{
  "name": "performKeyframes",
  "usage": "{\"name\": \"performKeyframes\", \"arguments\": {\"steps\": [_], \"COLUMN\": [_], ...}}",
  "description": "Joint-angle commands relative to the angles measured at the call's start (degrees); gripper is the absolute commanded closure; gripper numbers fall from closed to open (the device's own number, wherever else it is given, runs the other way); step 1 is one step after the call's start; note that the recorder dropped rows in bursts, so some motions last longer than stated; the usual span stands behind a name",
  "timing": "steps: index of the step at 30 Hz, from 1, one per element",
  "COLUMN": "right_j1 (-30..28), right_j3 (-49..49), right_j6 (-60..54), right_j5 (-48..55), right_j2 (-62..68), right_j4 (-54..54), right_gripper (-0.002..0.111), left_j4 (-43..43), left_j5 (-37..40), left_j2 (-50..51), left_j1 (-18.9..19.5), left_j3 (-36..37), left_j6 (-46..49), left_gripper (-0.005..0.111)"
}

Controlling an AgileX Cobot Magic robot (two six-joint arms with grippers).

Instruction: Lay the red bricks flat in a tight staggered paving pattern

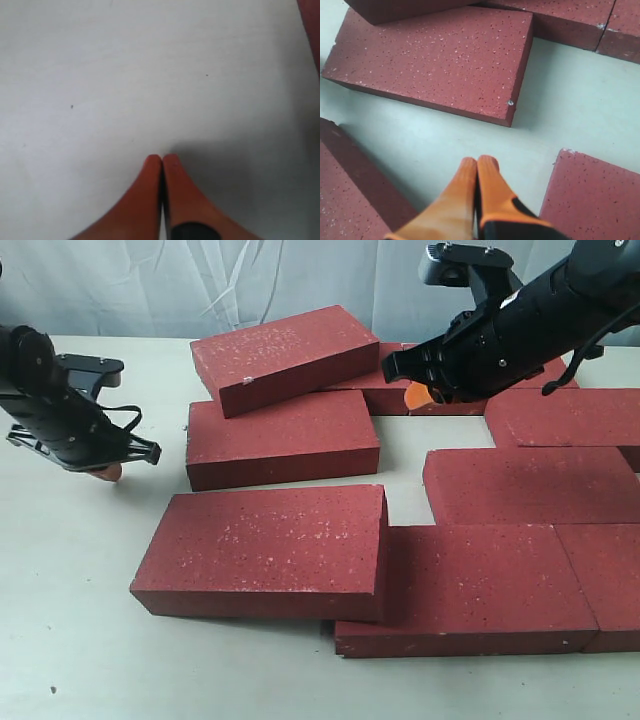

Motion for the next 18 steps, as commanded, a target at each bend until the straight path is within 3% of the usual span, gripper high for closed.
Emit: {"name": "performKeyframes", "arguments": {"steps": [1, 7, 18], "right_j1": [0.2, 0.2, 0.2], "right_j3": [-0.3, -0.3, -0.3], "right_j6": [-0.4, -0.4, -0.4], "right_j5": [-0.1, -0.2, -0.2], "right_j2": [0.0, 0.0, 0.0], "right_j4": [0.0, 0.0, 0.0], "right_gripper": [0.109, 0.109, 0.109], "left_j4": [-1.5, -5.6, -6.2], "left_j5": [1.3, 0.8, 1.2], "left_j2": [2.0, 3.3, 6.9], "left_j1": [-0.2, -0.2, -0.2], "left_j3": [-2.1, -4.1, -7.1], "left_j6": [0.2, 4.7, 4.7], "left_gripper": [0.107, 0.107, 0.107]}}
